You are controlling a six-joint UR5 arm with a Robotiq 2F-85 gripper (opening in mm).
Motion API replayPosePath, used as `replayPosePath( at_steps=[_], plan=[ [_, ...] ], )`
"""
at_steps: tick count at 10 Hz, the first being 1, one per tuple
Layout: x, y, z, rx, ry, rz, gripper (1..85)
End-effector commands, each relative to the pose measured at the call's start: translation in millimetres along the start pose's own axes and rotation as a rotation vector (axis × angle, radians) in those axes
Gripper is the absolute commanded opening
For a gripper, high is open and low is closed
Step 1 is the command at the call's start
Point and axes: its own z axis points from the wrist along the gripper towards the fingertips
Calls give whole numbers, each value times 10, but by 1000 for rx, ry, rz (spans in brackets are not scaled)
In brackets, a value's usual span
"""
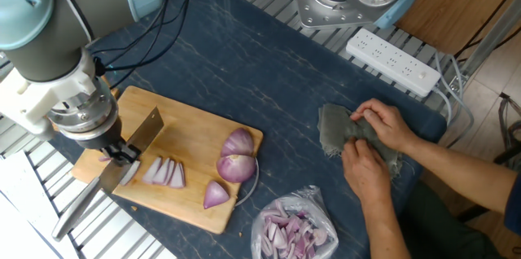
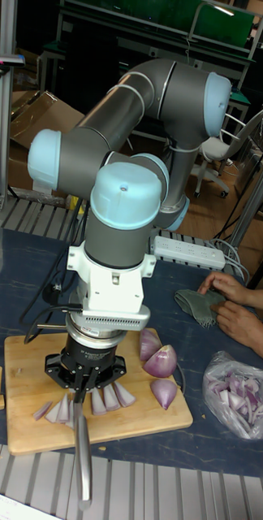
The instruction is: Chop the onions
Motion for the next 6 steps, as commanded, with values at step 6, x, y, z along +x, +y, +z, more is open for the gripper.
replayPosePath(
  at_steps=[6],
  plan=[
    [288, 134, -157, -6, 16, 19, 10]
  ],
)
